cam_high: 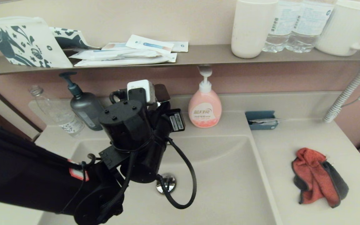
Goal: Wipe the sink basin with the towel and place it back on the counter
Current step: Turn on the faucet, then turn off the faucet
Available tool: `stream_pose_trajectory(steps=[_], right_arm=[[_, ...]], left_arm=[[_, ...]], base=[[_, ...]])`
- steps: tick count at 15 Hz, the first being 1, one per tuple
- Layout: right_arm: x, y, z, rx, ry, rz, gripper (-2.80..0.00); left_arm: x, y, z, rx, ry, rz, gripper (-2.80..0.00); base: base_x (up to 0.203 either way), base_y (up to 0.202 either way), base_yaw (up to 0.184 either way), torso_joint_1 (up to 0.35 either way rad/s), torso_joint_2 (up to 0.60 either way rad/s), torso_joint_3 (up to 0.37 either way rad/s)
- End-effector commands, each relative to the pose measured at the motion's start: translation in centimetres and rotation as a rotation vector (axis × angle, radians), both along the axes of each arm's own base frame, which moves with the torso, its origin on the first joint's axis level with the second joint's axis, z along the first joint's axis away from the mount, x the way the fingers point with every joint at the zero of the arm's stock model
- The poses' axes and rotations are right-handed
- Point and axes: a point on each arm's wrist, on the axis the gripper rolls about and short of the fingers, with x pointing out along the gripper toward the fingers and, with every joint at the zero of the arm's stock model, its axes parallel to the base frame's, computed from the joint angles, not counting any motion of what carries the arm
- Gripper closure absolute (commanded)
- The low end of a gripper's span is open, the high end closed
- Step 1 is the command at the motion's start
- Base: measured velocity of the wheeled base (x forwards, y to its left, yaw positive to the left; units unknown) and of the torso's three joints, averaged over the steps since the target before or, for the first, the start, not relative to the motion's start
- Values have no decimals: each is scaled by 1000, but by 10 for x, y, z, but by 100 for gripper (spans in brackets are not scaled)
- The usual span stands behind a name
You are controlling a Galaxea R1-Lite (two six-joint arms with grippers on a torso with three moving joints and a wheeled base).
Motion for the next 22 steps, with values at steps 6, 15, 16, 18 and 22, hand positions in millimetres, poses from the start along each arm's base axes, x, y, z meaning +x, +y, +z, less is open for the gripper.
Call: stream_pose_trajectory(steps=[6, 15, 16, 18, 22], right_arm=[[0, 0, 0, 0, 1, 0, 0], [0, 0, 0, 0, 1, 0, 0], [0, 0, 0, 0, 1, -1, 0], [0, 0, 0, 0, 1, 0, 0], [0, 0, 0, 0, 1, 0, 0]], left_arm=[[-2, 6, 19, -50, -47, 20, 0], [-1, 5, 26, -28, -70, 27, 0], [-1, 6, 27, -28, -71, 27, 0], [-1, 6, 27, -18, -72, 29, 0], [0, 6, 30, -20, -80, 33, 0]], base=[[0, 0, 0, 0, 0, 0], [0, 0, 0, 0, 0, 0], [0, 0, 0, 0, 0, 0], [0, 0, 0, 0, 0, 0], [0, 0, 0, 0, 0, 0]])
